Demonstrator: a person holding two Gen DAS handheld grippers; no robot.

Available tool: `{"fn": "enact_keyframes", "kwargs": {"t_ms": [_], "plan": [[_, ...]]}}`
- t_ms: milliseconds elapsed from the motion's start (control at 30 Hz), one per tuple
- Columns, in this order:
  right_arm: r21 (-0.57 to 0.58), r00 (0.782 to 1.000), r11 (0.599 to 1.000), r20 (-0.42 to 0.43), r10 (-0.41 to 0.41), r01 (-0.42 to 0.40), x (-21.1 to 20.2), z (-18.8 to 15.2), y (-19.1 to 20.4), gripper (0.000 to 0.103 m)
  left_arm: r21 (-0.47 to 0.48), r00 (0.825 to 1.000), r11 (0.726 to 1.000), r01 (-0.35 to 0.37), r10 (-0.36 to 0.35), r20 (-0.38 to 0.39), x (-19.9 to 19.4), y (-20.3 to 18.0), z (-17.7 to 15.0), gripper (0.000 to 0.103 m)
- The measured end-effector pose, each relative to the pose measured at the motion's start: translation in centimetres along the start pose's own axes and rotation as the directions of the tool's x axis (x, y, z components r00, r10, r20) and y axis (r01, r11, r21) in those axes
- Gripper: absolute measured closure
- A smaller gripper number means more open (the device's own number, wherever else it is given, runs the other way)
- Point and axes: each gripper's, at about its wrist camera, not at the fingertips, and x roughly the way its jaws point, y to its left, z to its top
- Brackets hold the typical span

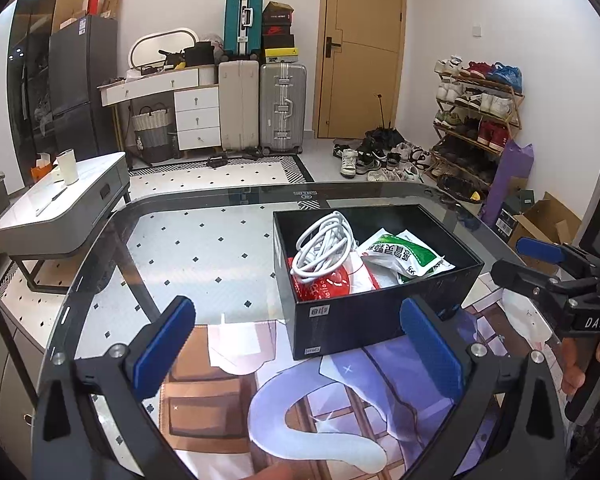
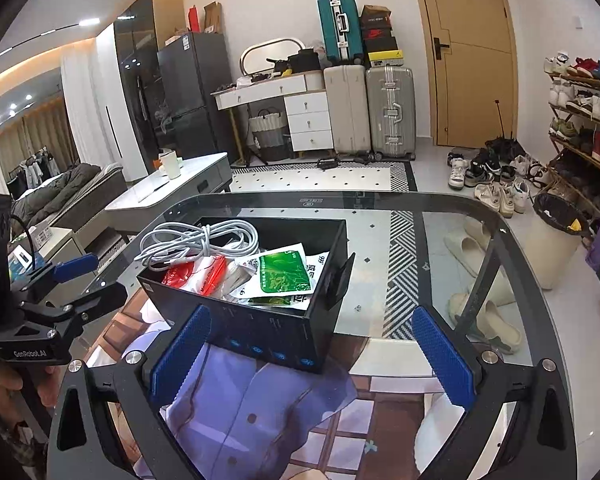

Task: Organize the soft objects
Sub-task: 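Open both grippers to release the packet and cable, then withdraw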

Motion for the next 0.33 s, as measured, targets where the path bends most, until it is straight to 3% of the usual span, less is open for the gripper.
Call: {"fn": "enact_keyframes", "kwargs": {"t_ms": [333], "plan": [[-0.012,0.999,1.0,0.048,-0.025,0.026,-0.1,-1.0,-0.6,0.001,-0.027,1.0,1.0,-0.005,0.006,0.023,0.1,0.3,-1.5,0.0]]}}
